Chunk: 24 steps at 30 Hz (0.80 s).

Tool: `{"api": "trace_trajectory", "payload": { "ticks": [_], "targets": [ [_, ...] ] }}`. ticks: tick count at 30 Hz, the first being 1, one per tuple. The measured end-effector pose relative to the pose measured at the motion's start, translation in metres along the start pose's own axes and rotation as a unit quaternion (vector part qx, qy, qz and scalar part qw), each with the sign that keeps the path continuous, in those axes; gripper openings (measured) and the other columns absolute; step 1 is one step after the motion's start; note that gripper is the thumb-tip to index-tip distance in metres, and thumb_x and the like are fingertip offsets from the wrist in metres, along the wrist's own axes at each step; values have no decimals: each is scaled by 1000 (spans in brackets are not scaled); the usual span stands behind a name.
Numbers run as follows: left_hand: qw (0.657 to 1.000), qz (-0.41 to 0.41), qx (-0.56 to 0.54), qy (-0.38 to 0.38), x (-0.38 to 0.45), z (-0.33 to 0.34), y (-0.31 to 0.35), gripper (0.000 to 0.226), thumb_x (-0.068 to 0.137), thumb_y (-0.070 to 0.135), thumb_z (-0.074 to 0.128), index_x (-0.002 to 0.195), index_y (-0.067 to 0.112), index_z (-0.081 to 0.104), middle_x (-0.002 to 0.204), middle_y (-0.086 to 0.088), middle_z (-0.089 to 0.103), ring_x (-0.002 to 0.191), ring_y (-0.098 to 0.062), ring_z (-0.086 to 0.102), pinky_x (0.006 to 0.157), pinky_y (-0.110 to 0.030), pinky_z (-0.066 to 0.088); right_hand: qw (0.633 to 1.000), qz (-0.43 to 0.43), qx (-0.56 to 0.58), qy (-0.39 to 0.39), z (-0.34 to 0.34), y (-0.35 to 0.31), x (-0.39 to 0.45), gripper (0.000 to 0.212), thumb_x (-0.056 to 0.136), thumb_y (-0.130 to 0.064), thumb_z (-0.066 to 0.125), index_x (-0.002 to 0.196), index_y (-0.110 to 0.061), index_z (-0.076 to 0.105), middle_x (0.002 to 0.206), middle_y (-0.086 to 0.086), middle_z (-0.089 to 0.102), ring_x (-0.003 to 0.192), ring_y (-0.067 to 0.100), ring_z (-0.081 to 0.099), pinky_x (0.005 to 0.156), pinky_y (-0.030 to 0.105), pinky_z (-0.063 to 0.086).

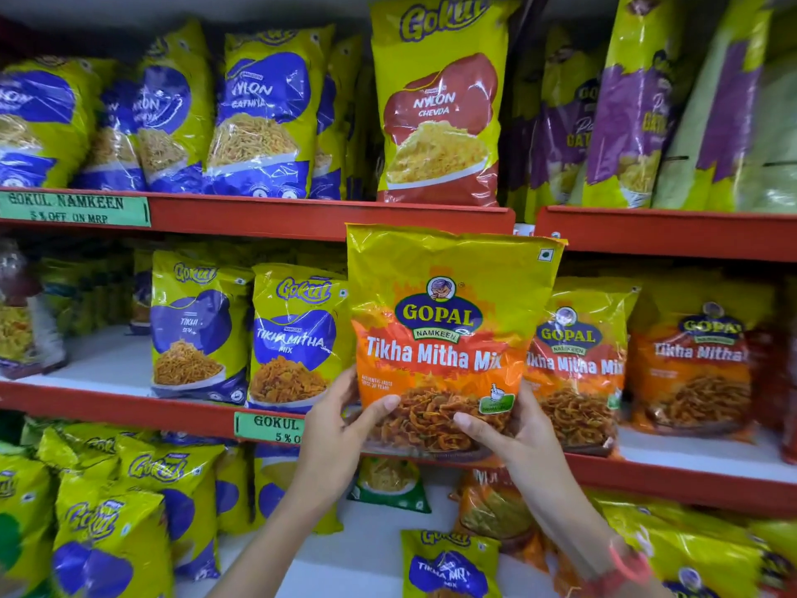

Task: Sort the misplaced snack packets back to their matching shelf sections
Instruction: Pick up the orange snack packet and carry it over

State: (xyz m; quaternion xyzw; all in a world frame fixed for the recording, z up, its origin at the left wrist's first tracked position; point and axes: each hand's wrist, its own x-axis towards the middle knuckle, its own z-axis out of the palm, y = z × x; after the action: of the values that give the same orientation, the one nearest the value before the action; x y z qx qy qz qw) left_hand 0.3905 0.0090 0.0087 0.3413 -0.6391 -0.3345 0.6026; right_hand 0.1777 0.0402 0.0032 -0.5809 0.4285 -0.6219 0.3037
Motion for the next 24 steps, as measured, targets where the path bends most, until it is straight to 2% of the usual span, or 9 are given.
{"api": "trace_trajectory", "payload": {
  "ticks": [4,8,10,13,17,20,24],
  "targets": [
    [1000,-4,-7,-12,-3,23,6,45,70,41,73,113,32,64,104,18,76,100,2,69,76,-15,57,1000,12,-3,10,-28,-10,-9,69,62,-39,84,125,-36,57,117,-15,74,109,1,68,93,27,53],
    [999,-10,-16,-39,1,73,10,43,67,45,74,108,35,66,103,22,75,98,4,69,78,-14,56,999,28,-9,25,-81,-14,-14,69,60,-43,85,123,-39,58,115,-17,75,107,0,70,86,23,57],
    [998,-11,-23,-56,2,106,9,44,68,44,75,110,32,66,103,20,76,100,1,70,79,-15,55,999,37,-18,36,-116,-15,-14,72,57,-42,86,124,-36,60,115,-14,76,108,4,70,89,27,56],
    [995,-19,-35,-88,2,161,6,38,70,44,76,106,38,67,102,21,76,98,2,70,78,-12,54,997,46,-55,41,-174,-15,-12,68,57,-41,86,121,-36,63,114,-10,77,110,8,70,98,39,51],
    [992,-17,-38,-121,6,240,6,34,78,33,76,111,26,69,106,13,77,102,-5,71,93,-35,55,993,50,-86,60,-259,-9,-7,61,58,-38,86,116,-36,67,112,-5,79,106,13,73,91,42,60],
    [991,-3,-39,-130,11,295,10,30,79,28,76,109,25,70,104,13,78,101,-4,71,96,-38,54,992,52,-89,65,-313,-4,-2,57,64,-36,85,117,-39,66,114,-5,78,105,13,74,84,37,62],
    [989,-19,-36,-141,16,344,9,42,79,30,75,120,23,67,107,10,77,102,-5,71,95,-40,55,992,55,-88,72,-357,9,8,52,67,-25,82,114,-41,67,109,-8,79,92,6,76,62,21,62]
  ]
}}
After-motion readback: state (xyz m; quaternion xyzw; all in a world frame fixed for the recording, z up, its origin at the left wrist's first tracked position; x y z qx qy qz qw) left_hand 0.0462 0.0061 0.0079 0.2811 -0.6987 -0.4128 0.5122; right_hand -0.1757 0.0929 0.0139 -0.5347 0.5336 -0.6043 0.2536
